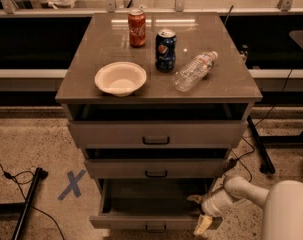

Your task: Open bottom drawer

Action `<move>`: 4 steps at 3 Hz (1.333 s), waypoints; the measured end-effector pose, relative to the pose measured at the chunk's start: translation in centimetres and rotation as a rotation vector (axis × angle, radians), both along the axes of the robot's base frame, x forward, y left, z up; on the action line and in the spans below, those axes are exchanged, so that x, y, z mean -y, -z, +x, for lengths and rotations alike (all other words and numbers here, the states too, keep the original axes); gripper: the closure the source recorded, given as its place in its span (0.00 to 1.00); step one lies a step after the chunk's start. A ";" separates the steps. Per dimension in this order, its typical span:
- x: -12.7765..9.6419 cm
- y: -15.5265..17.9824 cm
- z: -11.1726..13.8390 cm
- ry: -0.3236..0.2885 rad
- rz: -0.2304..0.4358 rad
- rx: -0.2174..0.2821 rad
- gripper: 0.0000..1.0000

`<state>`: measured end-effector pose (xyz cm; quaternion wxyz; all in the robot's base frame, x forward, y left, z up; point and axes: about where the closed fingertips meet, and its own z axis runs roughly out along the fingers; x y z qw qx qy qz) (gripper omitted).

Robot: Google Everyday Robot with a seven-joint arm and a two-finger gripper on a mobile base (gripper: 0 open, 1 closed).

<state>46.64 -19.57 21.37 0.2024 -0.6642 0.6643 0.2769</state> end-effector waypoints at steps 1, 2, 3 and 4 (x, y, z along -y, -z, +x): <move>-0.2 0.0 0.0 -0.002 0.001 0.000 0.09; -0.3 0.1 -0.1 -0.003 0.002 -0.002 0.00; -0.3 0.1 -0.2 -0.003 0.002 -0.002 0.00; -0.5 -0.3 -0.2 -0.010 -0.001 0.009 0.00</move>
Offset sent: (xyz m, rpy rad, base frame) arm 0.0000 0.0014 0.0004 -0.0003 -0.0015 0.0011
